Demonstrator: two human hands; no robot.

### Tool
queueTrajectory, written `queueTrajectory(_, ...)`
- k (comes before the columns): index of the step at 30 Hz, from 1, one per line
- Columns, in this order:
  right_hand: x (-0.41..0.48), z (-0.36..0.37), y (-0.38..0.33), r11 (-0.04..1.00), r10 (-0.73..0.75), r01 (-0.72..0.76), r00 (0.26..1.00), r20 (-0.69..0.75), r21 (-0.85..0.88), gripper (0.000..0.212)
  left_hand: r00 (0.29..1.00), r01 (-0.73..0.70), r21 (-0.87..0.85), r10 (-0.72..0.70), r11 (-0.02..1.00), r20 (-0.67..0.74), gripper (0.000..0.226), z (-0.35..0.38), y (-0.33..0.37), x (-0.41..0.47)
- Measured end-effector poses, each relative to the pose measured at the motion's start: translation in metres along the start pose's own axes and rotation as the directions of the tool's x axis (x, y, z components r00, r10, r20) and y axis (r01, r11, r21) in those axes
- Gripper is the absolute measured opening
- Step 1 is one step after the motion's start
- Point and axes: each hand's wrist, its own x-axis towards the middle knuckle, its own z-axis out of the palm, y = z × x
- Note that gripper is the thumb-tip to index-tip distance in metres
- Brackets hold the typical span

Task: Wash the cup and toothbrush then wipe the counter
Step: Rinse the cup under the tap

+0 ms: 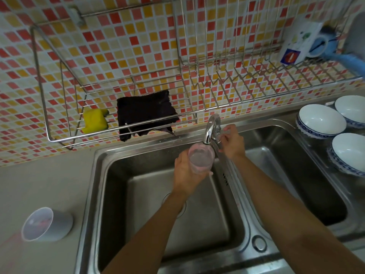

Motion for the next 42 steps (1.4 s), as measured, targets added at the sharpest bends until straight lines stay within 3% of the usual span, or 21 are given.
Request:
queueTrajectory(6, -0.003, -0.001, -0.005, 0.998, -0.024, 0.022, 0.999, -0.029, -0.064, 0.014, 1.0, 0.014, -0.022, -0.014, 1.0, 0.01, 0.091, 0.001, 0.003, 0.0)
queueTrajectory(10, -0.011, -0.003, 0.002, 0.997, 0.03, -0.029, 1.0, -0.008, 0.071, 0.025, 1.0, 0.011, 0.027, -0.01, 1.0, -0.023, 0.093, -0.004, -0.003, -0.007)
queueTrajectory(14, -0.046, -0.002, 0.033, 0.992, -0.043, 0.04, 0.999, -0.027, -0.117, 0.051, 0.999, 0.036, 0.16, -0.03, 0.986, -0.041, 0.085, -0.013, -0.02, -0.02)
queueTrajectory(17, -0.07, 0.009, 0.07, 0.945, -0.049, 0.091, 0.989, 0.137, -0.313, 0.069, 1.0, 0.011, 0.305, -0.011, 0.952, -0.002, 0.069, -0.017, -0.038, -0.028)
queueTrajectory(22, -0.091, 0.026, 0.104, 0.777, -0.116, 0.26, 0.955, 0.274, -0.574, 0.068, 0.995, -0.072, 0.619, 0.012, 0.782, 0.1, 0.06, -0.02, -0.074, -0.033)
queueTrajectory(25, -0.09, 0.03, 0.11, 0.721, -0.159, 0.306, 0.946, 0.281, -0.621, 0.062, 0.995, -0.074, 0.684, 0.008, 0.726, 0.099, 0.058, -0.026, -0.081, -0.032)
queueTrajectory(28, -0.089, 0.031, 0.113, 0.669, -0.13, 0.306, 0.945, 0.299, -0.677, 0.071, 0.993, -0.092, 0.759, 0.008, 0.644, 0.114, 0.053, -0.031, -0.078, -0.033)
queueTrajectory(31, -0.091, 0.03, 0.11, 0.664, -0.084, 0.298, 0.941, 0.328, -0.685, 0.083, 0.988, -0.138, 0.803, 0.029, 0.58, 0.149, 0.053, -0.034, -0.074, -0.036)
queueTrajectory(35, -0.091, 0.032, 0.112, 0.64, -0.119, 0.302, 0.947, 0.297, -0.707, 0.073, 0.975, -0.22, 0.885, 0.086, 0.411, 0.203, 0.066, -0.041, -0.076, -0.037)
queueTrajectory(42, -0.091, 0.035, 0.114, 0.632, -0.145, 0.314, 0.946, 0.29, -0.709, 0.068, 0.954, -0.298, 0.923, 0.095, 0.246, 0.283, 0.078, -0.056, -0.072, -0.041)
